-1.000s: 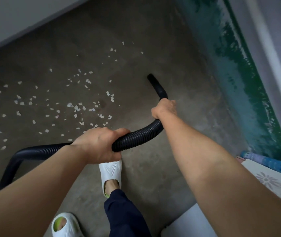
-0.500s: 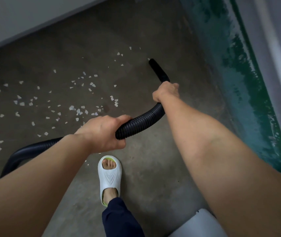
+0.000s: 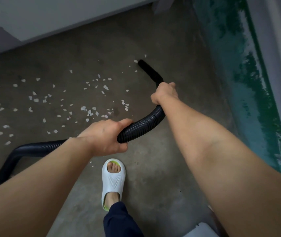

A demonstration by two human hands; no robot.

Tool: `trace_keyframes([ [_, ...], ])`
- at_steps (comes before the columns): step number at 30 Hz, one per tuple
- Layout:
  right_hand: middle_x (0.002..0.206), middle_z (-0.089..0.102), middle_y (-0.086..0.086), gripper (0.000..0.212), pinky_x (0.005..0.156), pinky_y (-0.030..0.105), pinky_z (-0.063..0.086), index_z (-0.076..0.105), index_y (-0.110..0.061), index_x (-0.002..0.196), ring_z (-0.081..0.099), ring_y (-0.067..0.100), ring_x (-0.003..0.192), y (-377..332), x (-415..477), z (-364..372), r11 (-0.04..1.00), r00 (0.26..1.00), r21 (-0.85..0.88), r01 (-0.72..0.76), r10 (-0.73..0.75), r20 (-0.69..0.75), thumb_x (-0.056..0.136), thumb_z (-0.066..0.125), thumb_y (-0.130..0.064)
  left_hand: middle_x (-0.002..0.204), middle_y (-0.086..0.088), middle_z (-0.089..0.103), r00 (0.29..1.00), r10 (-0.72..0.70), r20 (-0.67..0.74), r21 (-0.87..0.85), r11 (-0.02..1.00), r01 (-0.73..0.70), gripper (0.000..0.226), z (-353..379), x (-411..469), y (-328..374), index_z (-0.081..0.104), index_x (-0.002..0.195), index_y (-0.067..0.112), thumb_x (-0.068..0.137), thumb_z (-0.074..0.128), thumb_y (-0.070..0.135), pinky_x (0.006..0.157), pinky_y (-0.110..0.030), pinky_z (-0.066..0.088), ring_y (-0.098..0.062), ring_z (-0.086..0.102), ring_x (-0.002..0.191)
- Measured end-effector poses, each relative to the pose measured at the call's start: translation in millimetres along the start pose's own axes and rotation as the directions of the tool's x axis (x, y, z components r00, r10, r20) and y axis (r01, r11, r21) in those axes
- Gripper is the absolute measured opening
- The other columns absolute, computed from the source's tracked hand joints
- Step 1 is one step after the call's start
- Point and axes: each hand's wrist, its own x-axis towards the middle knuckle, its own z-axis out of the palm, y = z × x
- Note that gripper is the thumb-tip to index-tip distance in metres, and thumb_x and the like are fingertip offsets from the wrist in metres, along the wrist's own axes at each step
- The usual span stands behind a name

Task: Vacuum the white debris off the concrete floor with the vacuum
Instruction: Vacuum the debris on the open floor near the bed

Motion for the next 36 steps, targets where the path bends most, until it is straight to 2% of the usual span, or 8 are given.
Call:
trace_keyframes([
  [6,0.131,0.039,0.012,0.049,0.069,0.028,0.041,0.054,-0.008,0.131,0.057,0.025,0.089,-1,7,-9,0.999,0.997,-0.017,-0.05,0.049,-0.055,0.085,0.066,-0.02,0.067,0.009,0.052,0.999,0.02,-0.05,-0.011,1.0,-0.021,0.054,-1,1,-1,0.037,0.124,0.042,0.075,0.061,0.039,0.062,-0.03,0.047,-0.019,0.054,0.063],
  [12,0.129,0.038,0.012,0.048,0.067,0.028,0.042,0.055,-0.009,0.129,0.048,0.023,0.077,-13,16,-13,0.998,0.997,-0.06,-0.005,0.0,-0.076,0.083,0.067,-0.018,0.067,0.007,0.053,0.997,0.027,-0.076,-0.038,0.999,-0.03,0.055,0,6,-5,0.038,0.125,0.04,0.075,0.061,0.038,0.063,-0.031,0.048,-0.022,0.056,0.068],
  [15,0.129,0.038,0.012,0.048,0.066,0.028,0.042,0.055,-0.01,0.129,0.047,0.022,0.07,-12,10,-7,0.997,0.999,-0.08,0.004,-0.008,-0.05,0.083,0.066,-0.017,0.071,0.007,0.055,0.999,0.02,-0.041,-0.036,0.999,-0.021,0.057,0,1,-7,0.036,0.126,0.042,0.075,0.062,0.038,0.063,-0.031,0.049,-0.021,0.056,0.068],
  [18,0.129,0.038,0.011,0.05,0.068,0.028,0.041,0.054,-0.01,0.129,0.053,0.025,0.083,-4,-4,2,0.992,1.0,-0.122,0.015,-0.016,-0.009,0.082,0.067,-0.018,0.066,0.009,0.051,1.0,0.031,0.006,-0.036,0.999,-0.031,0.062,2,-11,-7,0.032,0.127,0.045,0.073,0.063,0.033,0.062,-0.032,0.049,-0.018,0.054,0.064],
  [23,0.127,0.038,0.011,0.047,0.069,0.029,0.04,0.056,-0.01,0.126,0.052,0.027,0.084,2,-22,16,0.981,0.997,-0.178,0.075,-0.068,0.047,0.081,0.068,-0.02,0.07,0.009,0.054,0.998,0.053,0.044,0.007,0.999,-0.053,0.061,8,-32,-8,0.035,0.125,0.043,0.072,0.062,0.029,0.05,-0.025,0.037,-0.016,0.054,0.065],
  [27,0.128,0.038,0.011,0.047,0.07,0.029,0.04,0.056,-0.011,0.127,0.056,0.028,0.089,-4,-28,16,0.976,0.996,-0.2,0.088,-0.082,0.036,0.082,0.067,-0.02,0.075,0.007,0.059,0.998,0.054,0.038,0.008,0.998,-0.055,0.058,8,-39,-14,0.039,0.124,0.039,0.072,0.063,0.027,0.058,-0.03,0.046,-0.018,0.057,0.069],
  [33,0.128,0.037,0.011,0.051,0.072,0.029,0.039,0.054,-0.011,0.13,0.062,0.028,0.101,-20,-47,32,0.928,0.975,-0.297,0.222,-0.204,0.091,0.081,0.067,-0.02,0.079,0.009,0.059,0.996,0.032,0.088,0.005,0.999,-0.032,0.051,18,-59,-27,0.043,0.115,0.039,0.07,0.066,0.046,0.063,-0.032,0.047,-0.016,0.057,0.072],
  [36,0.129,0.037,0.011,0.051,0.072,0.028,0.039,0.053,-0.01,0.131,0.062,0.028,0.101,-27,-52,38,0.934,0.979,-0.295,0.203,-0.191,0.068,0.083,0.067,-0.021,0.073,0.011,0.056,0.997,0.025,0.075,0.009,1.0,-0.026,0.051,20,-71,-34,0.045,0.113,0.038,0.068,0.063,0.052,0.059,-0.029,0.041,-0.013,0.052,0.066],
])
